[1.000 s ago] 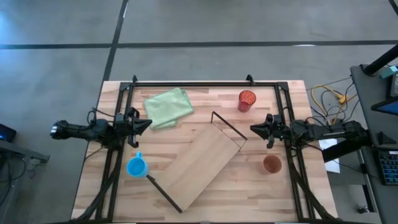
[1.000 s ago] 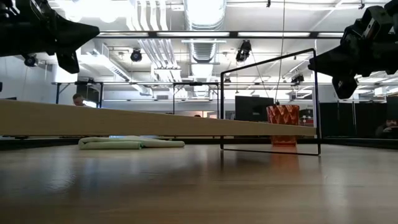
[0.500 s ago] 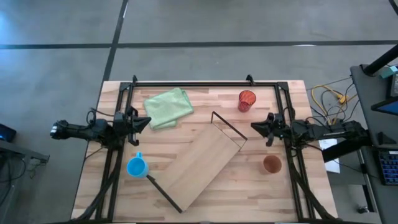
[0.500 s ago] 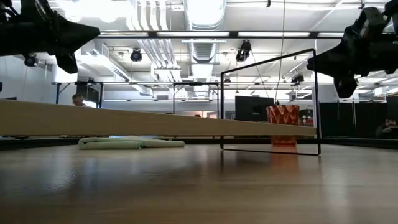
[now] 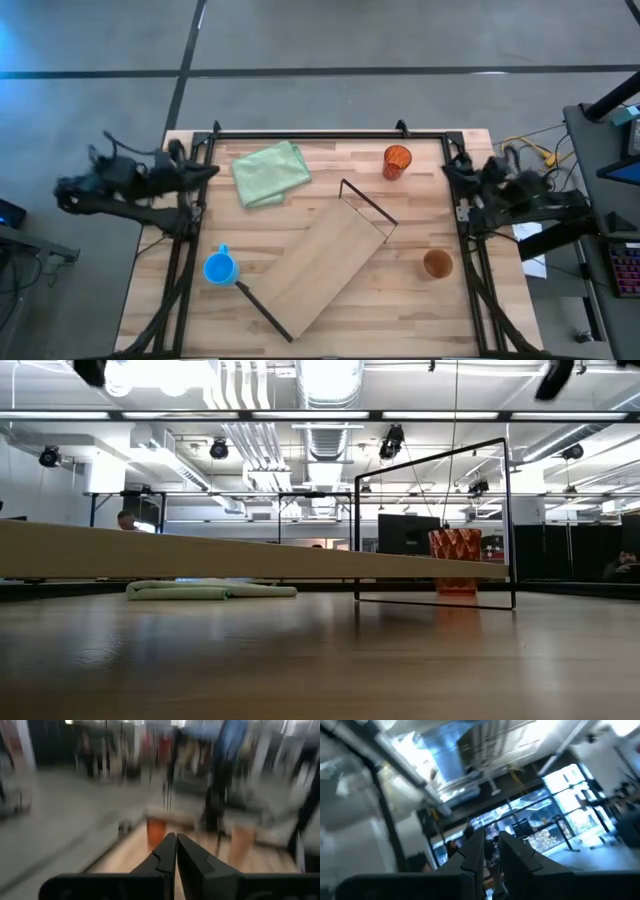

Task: Stack small to large cups/mugs on shelf
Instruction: Put the blue mug on the shelf

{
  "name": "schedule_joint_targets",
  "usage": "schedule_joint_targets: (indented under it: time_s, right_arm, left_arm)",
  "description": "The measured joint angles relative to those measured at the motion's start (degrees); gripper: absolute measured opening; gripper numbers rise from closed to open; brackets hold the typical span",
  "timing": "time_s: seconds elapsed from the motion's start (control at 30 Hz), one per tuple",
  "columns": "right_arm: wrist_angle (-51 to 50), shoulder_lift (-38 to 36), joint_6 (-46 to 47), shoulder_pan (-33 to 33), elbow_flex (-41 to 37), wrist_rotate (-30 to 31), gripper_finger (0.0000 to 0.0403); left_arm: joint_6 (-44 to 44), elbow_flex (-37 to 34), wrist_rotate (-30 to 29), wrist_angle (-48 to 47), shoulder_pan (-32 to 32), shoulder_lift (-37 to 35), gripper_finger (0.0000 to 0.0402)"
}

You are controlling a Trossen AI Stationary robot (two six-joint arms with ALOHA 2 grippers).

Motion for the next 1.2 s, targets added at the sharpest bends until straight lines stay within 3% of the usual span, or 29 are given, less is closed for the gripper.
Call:
schedule_joint_targets:
  time_s: [0.1,0.2,0.23,0.3,0.37,0.47,0.5,0.57,0.7,0.83,0.97,1.2]
  right_arm:
    - [-7.69,4.08,-5.08,-0.01,8.73,-1.47,0.0054]
    - [-14.75,8.32,-9.29,-0.02,16.07,-1.41,0.0054]
    - [-16.46,9.65,-10.44,-0.02,18.39,-1.36,0.0054]
    - [-19.77,12.0,-12.29,-0.02,22.55,-1.33,0.0054]
    - [-21.75,14.46,-14.29,-0.02,26.26,-1.33,0.0054]
    - [-25.53,17.57,-15.14,-0.02,30.71,-1.32,0.0054]
    - [-26.89,18.44,-15.05,-0.02,32.06,-1.31,0.0054]
    - [-29.77,20.2,-14.83,-0.02,34.67,-1.31,0.0054]
    - [-36.69,23.23,-14.77,-0.02,40.15,-1.31,0.0054]
    - [-39.71,26.31,-14.6,-0.02,45.33,-1.29,0.0054]
    - [-40.43,28.32,-14.59,-0.02,49.55,-1.29,0.0054]
    - [-46.38,31.23,-14.88,-0.02,54.05,-1.31,0.0054]
  left_arm:
    - [-6.31,18.04,5.44,-27.95,0.0,12.47,0.0]
    - [-14.03,31.89,11.8,-49.52,0.0,23.99,0.0]
    - [-15.32,34.39,14.72,-52.29,0.02,26.7,0.0]
    - [-12.04,35.63,21.12,-47.57,0.0,28.84,0.0]
    - [-9.71,36.47,23.83,-45.02,-0.04,29.07,0.0]
    - [-16.28,33.91,21.62,-52.57,-0.05,33.09,0.0]
    - [-17.53,31.97,21.21,-50.75,-0.01,33.57,0.0]
    - [-18.13,27.54,23.76,-47.59,-0.02,33.45,0.0]
    - [-22.16,19.39,29.21,-51.82,-0.12,33.3,0.0]
    - [-27.47,10.53,34.84,-44.2,-0.1,31.35,0.0]
    - [-32.32,5.35,36.59,-44.17,-0.09,30.0,0.0]
    - [-33.51,-0.19,42.07,-43.96,-0.09,28.84,0.0]
